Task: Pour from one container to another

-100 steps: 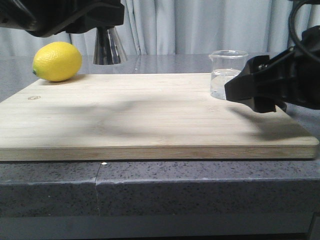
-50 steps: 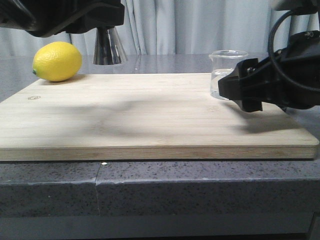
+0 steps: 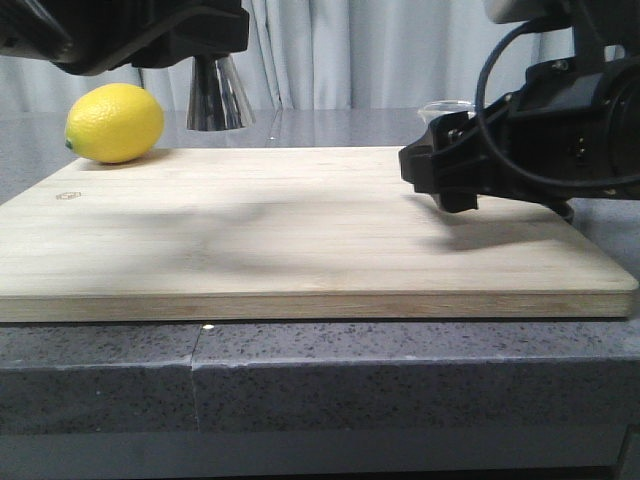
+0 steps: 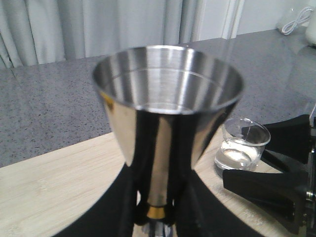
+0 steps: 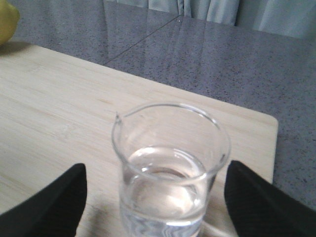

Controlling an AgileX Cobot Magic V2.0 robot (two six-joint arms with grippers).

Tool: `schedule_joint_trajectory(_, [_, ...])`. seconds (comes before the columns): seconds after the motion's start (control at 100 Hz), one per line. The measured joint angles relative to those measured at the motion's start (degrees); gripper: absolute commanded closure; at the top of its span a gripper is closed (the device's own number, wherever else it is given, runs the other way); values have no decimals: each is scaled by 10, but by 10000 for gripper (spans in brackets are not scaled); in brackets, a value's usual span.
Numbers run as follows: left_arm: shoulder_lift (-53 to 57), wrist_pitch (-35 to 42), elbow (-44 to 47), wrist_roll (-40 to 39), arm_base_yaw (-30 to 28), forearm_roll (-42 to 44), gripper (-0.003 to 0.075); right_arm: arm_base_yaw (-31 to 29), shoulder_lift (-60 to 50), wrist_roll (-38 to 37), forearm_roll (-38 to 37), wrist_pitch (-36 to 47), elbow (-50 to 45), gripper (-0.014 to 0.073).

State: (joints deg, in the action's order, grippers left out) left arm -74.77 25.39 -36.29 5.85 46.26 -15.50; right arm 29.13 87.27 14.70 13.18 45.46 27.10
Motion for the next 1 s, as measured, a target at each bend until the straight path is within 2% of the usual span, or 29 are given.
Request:
schedule_joint_trajectory(0.4, [0, -7, 0, 1, 0, 0, 740, 0, 55, -1, -1, 82, 7, 84])
schedule_joint_trajectory(0.73, [0, -11, 0, 1, 0, 0, 740, 0, 74, -1, -1, 122, 7, 340])
schedule_joint_trajectory(1.0, [0, -13, 0, 1, 0, 1, 740, 0, 79, -1, -3, 138, 8, 370])
